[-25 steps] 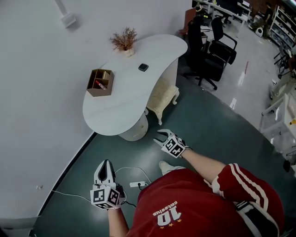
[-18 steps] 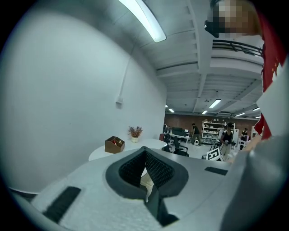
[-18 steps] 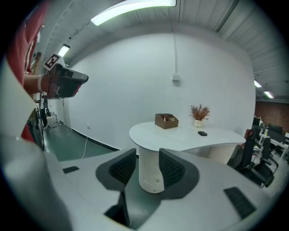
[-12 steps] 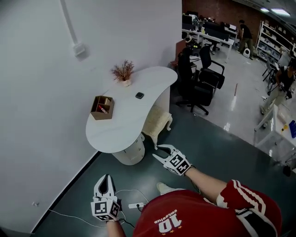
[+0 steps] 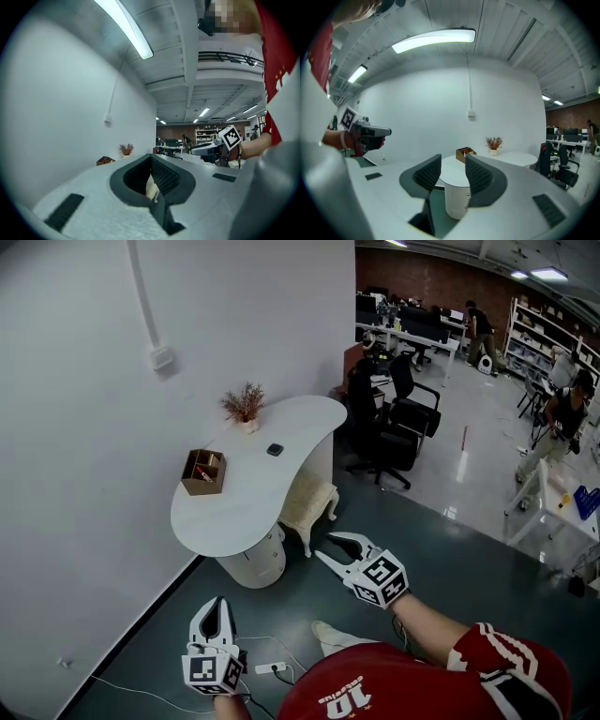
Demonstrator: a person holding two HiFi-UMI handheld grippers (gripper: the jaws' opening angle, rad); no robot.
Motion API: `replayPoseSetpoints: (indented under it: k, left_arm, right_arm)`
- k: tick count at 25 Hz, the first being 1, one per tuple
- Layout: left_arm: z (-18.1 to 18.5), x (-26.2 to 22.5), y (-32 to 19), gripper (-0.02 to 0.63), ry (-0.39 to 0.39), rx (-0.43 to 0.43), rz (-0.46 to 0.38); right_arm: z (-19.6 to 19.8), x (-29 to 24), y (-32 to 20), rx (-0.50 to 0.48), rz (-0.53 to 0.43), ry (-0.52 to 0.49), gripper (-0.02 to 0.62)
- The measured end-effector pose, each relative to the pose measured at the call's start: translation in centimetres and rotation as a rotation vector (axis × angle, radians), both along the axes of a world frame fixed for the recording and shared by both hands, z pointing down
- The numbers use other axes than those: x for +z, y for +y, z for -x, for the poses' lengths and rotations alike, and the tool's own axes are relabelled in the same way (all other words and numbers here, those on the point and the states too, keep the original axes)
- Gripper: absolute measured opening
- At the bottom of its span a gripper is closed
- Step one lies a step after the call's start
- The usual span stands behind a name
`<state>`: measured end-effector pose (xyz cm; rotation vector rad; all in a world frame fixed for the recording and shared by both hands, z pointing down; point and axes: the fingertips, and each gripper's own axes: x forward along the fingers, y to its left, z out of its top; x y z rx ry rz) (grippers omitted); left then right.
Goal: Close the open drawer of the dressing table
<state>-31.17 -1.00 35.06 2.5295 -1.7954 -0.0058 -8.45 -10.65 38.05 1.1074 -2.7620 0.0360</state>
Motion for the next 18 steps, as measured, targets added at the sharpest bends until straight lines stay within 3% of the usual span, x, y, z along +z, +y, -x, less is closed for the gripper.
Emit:
replayPoseSetpoints:
  k: [11,18]
  left_arm:
    - [-2.7,-4.4,1.5,0.0,0.001,0.077,-0.106]
    - [-4.0,-6.3,0.8,0.0,0.004,0.098,-0.159]
  right_arm:
    - [-2.5,-8.5,4.6,0.065,-0.112,-0.093,0.151]
    - [-1.8,-10.2,4.6,0.056,-0.132,-0.169,0.121]
